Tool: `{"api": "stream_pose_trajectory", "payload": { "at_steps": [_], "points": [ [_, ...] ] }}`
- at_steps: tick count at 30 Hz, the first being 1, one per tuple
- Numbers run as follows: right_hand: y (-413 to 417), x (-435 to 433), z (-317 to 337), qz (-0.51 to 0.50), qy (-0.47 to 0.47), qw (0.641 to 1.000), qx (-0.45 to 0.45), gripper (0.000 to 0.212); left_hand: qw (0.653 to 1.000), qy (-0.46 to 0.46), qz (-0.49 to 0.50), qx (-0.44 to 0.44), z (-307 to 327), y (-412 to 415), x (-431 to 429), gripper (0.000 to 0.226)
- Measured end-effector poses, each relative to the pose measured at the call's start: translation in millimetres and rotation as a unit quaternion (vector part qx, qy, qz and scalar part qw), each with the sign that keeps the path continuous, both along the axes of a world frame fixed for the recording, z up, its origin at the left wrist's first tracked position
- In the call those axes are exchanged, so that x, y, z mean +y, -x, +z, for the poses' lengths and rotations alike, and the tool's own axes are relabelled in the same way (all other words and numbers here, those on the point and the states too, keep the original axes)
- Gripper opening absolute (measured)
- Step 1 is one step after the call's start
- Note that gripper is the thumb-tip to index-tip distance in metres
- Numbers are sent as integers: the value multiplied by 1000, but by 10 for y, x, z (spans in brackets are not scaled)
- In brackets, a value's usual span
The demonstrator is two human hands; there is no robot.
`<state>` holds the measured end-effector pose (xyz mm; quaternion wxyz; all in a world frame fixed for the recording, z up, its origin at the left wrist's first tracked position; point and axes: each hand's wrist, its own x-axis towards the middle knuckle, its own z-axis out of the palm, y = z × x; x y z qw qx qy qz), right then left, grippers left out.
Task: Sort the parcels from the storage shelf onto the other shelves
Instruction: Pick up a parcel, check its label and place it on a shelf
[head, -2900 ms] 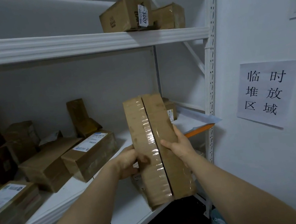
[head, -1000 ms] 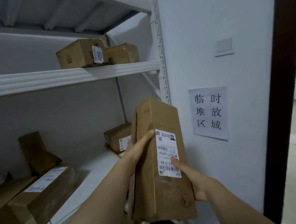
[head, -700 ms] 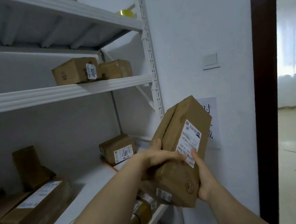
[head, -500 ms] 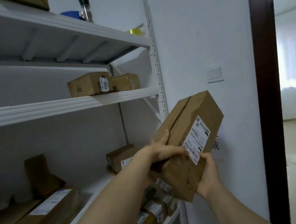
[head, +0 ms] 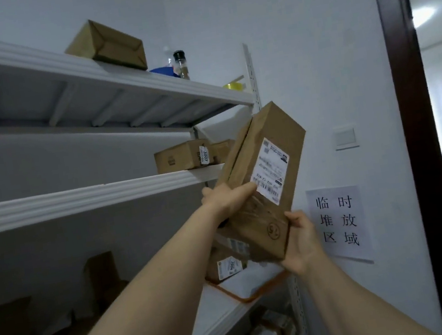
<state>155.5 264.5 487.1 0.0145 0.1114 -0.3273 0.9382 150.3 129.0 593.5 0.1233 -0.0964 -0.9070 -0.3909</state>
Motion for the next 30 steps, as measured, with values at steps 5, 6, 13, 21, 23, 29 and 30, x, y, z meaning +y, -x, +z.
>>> {"api": "stream_pose_trajectory", "payload": {
  "at_steps": [5, 6, 13, 21, 23, 29, 30],
  "points": [
    [-161, -398, 368, -27, -29, 999, 20, 35, 988, -125, -8, 86, 86, -243, -467, 78],
    [-208, -485, 451, -30, -34, 999, 24, 31, 985, -131, 4, 110, 104, -293, -566, 76],
    [-362, -1105, 785, -41, -74, 994, 71, 26, 983, -104, 20, 153, 218, -703, -1178, 67],
    [-506, -1452, 998, -50, -22, 997, 45, 17, 980, -113, -2, 164, 158, -805, -1430, 92],
    [-478, -1467, 1065, -47, -12, 997, 54, 13, 981, -104, 5, 162, 155, -766, -1432, 94],
    [-159, -1494, 1300, -57, -39, 994, 82, 33, 958, -103, 113, 242, 277, -543, -1473, 77],
    [-60, -1490, 1341, -71, -48, 992, 94, 42, 953, -103, 124, 256, 314, -471, -1472, 75]
  ]
}}
